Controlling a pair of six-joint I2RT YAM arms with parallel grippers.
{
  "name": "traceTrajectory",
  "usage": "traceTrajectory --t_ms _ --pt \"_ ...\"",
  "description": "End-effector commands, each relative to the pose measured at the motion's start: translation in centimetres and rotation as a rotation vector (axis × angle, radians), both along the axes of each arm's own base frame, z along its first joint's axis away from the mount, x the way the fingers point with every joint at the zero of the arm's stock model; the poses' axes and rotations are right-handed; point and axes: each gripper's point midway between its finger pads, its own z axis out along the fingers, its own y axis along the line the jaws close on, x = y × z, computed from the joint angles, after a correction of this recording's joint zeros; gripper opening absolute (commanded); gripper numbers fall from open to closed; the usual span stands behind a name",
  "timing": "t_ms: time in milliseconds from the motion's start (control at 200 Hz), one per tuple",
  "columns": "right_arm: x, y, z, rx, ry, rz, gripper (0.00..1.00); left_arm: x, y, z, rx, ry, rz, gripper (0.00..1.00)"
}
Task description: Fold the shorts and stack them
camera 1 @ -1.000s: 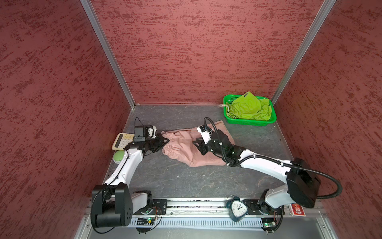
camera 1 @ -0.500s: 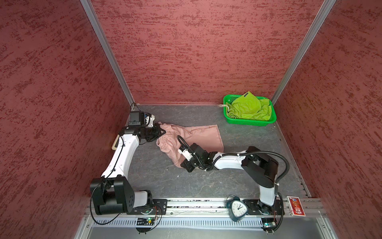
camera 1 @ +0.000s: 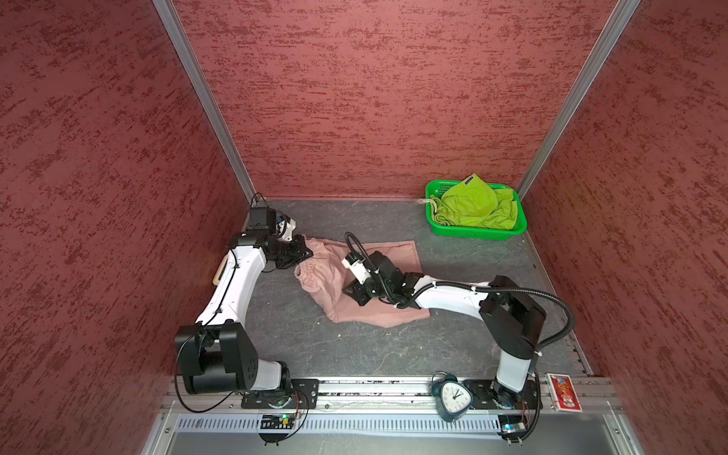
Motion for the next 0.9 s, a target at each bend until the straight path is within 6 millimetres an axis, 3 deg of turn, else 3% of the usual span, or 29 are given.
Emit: traceTrajectory --t_ms 0,215,416,536,786,897 --pt "1.0 1.6 -0.2 0.019 -0.012 0.03 0.16 0.3 -0.2 1.3 -0.007 -0.044 -0.026 0.02" --pt "1.6 6.0 -3.0 0.123 0.189 0.038 0.06 0.4 -0.8 2.8 -0.047 -0.079 -0.042 0.02" --pt "2.4 7.7 -3.6 0.201 0.235 -0.009 0.05 0.9 -0.9 2.6 -0.061 -0.083 -0.047 0.02" --pt "4.4 6.3 -3.1 0.166 0.176 -0.106 0.05 1.1 -1.2 2.5 -0.08 -0.081 -0.054 0.01" --pt "8.9 0.0 -0.1 0.154 0.07 -0.28 0.08 1.1 -0.6 2.4 -0.05 -0.081 -0.055 0.01" --pt "10.4 -0.4 0.3 0.171 0.053 -0.306 0.05 1.1 -0.4 2.6 -0.042 -0.085 -0.051 0.01"
